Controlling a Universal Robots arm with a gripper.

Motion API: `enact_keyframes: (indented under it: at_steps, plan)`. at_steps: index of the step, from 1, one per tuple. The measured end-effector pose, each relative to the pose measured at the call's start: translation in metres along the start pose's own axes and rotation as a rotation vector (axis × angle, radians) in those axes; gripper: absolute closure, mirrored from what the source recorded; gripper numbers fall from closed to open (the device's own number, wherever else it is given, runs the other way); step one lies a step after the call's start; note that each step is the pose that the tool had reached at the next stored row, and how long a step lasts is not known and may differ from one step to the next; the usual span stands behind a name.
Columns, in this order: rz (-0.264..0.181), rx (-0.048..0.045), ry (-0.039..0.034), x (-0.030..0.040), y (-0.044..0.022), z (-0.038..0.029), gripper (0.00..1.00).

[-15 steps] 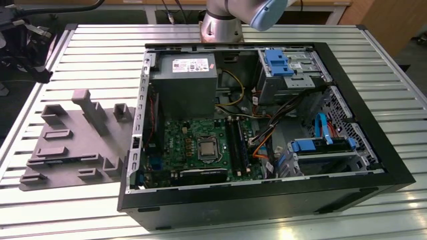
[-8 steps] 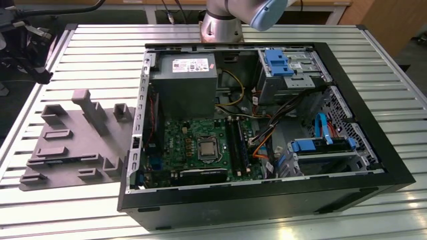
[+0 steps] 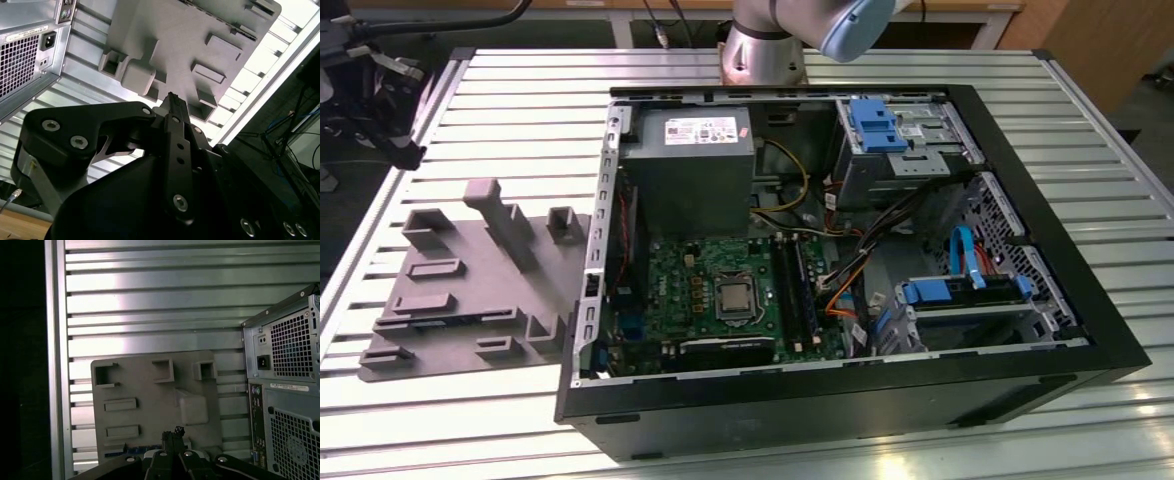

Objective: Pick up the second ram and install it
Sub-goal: 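Reach for the second ram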

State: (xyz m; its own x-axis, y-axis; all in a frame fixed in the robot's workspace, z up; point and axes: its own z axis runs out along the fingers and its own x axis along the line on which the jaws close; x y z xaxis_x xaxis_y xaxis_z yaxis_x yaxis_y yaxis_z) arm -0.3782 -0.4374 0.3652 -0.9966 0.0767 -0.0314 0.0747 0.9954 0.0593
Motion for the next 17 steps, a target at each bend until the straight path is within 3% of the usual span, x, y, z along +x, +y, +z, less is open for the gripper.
enact_keyframes:
  at_steps: [17]
  plan:
    - [0.000,-0.0001,-0.0002,0.0012,-0.0011,0.0039,0.89]
